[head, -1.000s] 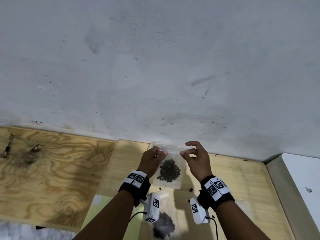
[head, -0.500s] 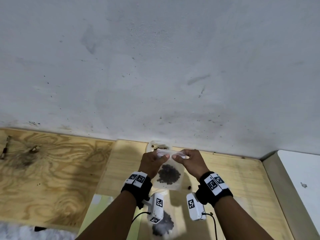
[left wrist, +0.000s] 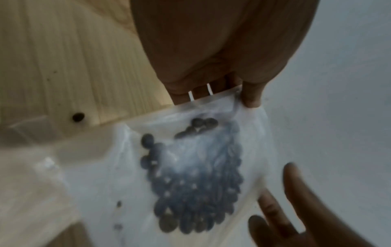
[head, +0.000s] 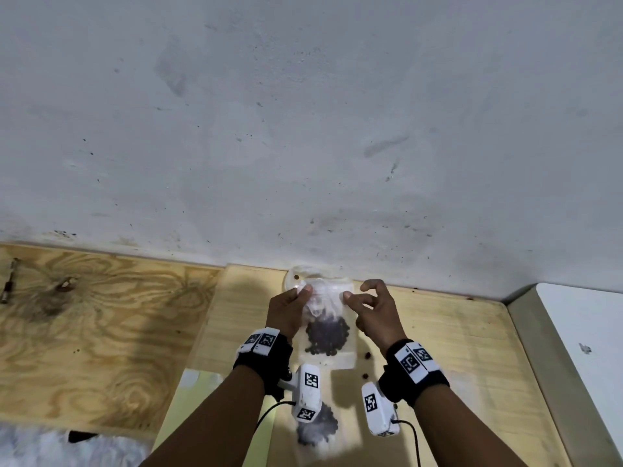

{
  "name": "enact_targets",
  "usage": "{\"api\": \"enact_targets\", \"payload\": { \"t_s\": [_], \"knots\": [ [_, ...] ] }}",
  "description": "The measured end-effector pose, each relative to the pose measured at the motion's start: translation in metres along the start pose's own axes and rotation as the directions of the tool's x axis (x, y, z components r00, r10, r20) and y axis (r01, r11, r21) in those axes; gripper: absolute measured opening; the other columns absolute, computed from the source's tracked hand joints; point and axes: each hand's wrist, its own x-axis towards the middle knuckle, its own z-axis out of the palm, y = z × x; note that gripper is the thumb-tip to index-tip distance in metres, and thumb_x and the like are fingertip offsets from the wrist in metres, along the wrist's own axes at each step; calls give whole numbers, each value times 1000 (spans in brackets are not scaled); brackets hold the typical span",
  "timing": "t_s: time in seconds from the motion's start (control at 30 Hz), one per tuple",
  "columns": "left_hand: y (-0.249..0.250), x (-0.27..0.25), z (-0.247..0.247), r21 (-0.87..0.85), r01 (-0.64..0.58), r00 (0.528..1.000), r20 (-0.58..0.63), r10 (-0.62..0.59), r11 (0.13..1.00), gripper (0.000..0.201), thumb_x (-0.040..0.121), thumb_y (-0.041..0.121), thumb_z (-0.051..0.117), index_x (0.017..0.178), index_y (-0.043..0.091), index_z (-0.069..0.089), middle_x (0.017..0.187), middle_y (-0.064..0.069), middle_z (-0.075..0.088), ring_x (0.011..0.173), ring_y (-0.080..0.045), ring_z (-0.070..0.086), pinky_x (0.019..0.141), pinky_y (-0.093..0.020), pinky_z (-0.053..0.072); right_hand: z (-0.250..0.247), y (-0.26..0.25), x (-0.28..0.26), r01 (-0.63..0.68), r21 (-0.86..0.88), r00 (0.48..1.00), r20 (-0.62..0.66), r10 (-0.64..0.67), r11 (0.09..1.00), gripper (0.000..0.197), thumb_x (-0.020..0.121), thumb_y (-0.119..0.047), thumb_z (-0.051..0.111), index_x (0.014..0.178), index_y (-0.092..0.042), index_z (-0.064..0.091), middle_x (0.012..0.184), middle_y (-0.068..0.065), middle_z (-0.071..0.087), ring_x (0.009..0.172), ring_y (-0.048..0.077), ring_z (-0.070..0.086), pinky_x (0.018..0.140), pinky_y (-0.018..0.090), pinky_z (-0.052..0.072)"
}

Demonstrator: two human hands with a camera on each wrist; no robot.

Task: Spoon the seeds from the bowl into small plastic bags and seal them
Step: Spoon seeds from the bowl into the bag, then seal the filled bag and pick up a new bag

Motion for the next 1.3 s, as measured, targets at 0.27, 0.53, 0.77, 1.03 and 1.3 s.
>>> {"api": "enact_targets", "payload": {
  "t_s": [0.27, 0.53, 0.77, 1.03, 1.3],
  "knots": [
    [-18, -24, -22, 119, 135, 980, 129, -151, 984, 48, 76, -13, 68, 115, 12, 56, 94, -16, 62, 69, -23, 57, 47, -24, 50, -2, 35, -24, -148, -214, 988, 5, 152, 966, 13, 86, -3, 70, 93, -13, 71, 73, 3, 63, 38, 2, 46, 40, 16, 37],
    [-69, -54, -49, 513, 218, 937, 128, -325, 830, 27, 71, -16, 67, 75, 10, 71, 74, -7, 57, 69, -26, 63, 71, -48, 61, 12, 77, -49, -199, -533, 906, 220, 361, 823, 30, 71, 3, 69, 87, -22, 67, 78, 11, 75, 78, 20, 73, 75, 36, 61],
    [-93, -64, -59, 568, 260, 926, 83, -369, 781, 30, 71, -16, 65, 71, 14, 69, 81, -13, 67, 74, -31, 70, 72, -46, 61, 25, 99, -66, -152, -700, 876, 231, 423, 697, 26, 76, -7, 69, 85, -31, 61, 96, 1, 71, 88, 19, 67, 77, 30, 56],
    [-91, -57, -63, 668, 184, 928, 125, -352, 721, 18, 74, 4, 73, 73, 22, 71, 76, -7, 69, 62, -19, 60, 61, -27, 54, 27, 105, -72, -54, -777, 906, 227, 358, 628, 29, 81, -22, 73, 106, -28, 58, 108, -8, 51, 97, 15, 53, 76, 23, 40],
    [-79, -39, -28, 649, 35, 987, 95, -127, 760, 3, 77, 22, 75, 78, 21, 72, 71, 6, 64, 75, -19, 62, 77, -33, 55, -41, 98, -59, -150, -639, 980, 5, 199, 754, 14, 83, -14, 62, 82, -28, 66, 93, -2, 70, 90, 21, 65, 72, 23, 42]
  ]
}}
